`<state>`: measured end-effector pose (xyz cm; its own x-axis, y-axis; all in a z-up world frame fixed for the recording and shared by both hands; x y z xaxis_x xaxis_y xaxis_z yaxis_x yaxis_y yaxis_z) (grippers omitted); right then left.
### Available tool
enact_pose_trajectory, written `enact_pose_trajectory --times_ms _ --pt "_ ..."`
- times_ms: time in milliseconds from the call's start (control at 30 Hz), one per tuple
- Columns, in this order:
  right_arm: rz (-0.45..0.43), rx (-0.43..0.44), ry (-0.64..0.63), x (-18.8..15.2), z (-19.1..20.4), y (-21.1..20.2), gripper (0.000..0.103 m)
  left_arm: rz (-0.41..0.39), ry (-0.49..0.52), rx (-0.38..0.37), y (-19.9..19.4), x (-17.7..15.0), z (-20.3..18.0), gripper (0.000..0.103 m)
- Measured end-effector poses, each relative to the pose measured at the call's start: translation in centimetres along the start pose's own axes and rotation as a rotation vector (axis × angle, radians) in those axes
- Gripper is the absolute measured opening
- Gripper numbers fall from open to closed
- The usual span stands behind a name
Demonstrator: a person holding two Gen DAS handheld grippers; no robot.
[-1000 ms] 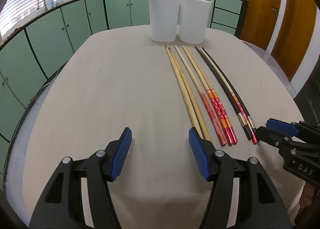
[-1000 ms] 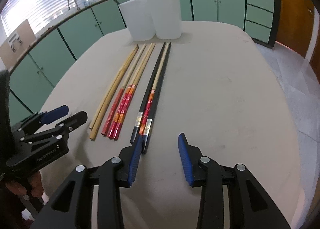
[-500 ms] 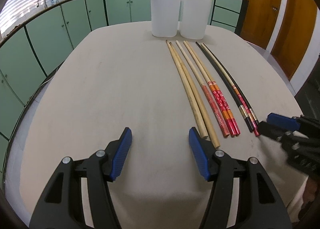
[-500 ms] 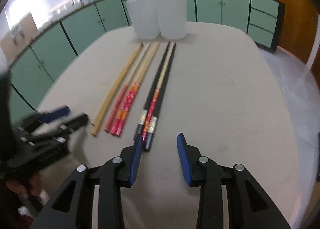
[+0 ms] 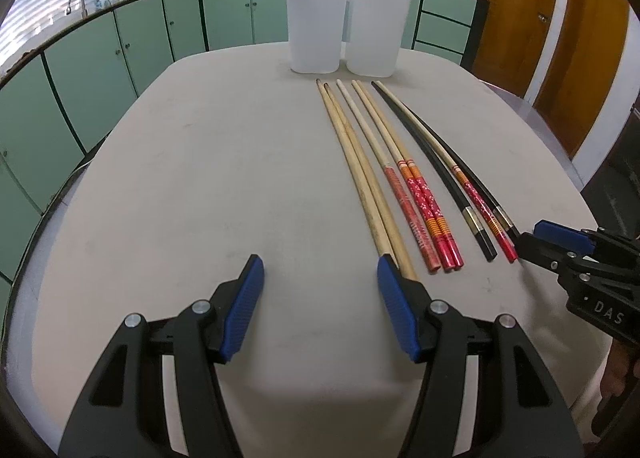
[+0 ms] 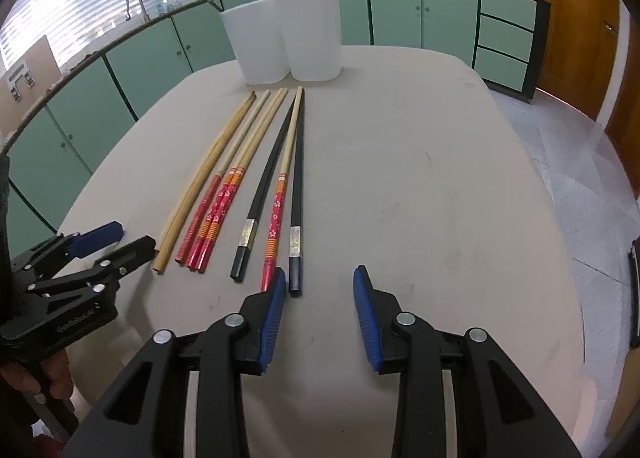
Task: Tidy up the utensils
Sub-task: 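Move both tools back toward the chopsticks on the mat, then grasp a black chopstick with the right tool while the left tool grasps a wooden chopstick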
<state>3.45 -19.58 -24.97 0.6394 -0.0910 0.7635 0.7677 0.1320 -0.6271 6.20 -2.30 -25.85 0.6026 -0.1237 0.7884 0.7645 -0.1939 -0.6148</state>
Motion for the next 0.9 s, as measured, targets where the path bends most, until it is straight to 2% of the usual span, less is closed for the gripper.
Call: enact_pose_trajectory --times_ms 267,400,700,900 --pt "-0.004 0.015 0.017 0.0 -0.3 -0.1 0.034 0.009 -0.020 -0.024 -0.5 0.2 -0.5 0.057" --pt "-0.007 0.017 0.017 0.0 -0.3 -0.1 0.034 0.020 0.005 -0.034 -0.5 -0.3 -1.1 0.057" --pt "-0.021 0.021 0.010 0.0 -0.4 -0.2 0.034 0.004 0.030 -0.016 0.8 0.2 -2.6 0.056" --pt "-0.048 -0.004 -0.051 -0.4 0.3 -0.3 0.032 -0.018 0.026 -0.022 1.1 0.4 -3.1 0.037"
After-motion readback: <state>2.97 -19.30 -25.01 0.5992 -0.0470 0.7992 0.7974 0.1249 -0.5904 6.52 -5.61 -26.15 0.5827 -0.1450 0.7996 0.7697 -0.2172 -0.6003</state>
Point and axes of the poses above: each gripper's, at about its wrist camera, not at the fingertips, and y roughly the way its jaws point, z to its left, x to its top, the point moved 7 cm from there along y, roughly the way its jaws point, and after that the axes turned 13 degrees about -z, right-handed, at the moved point
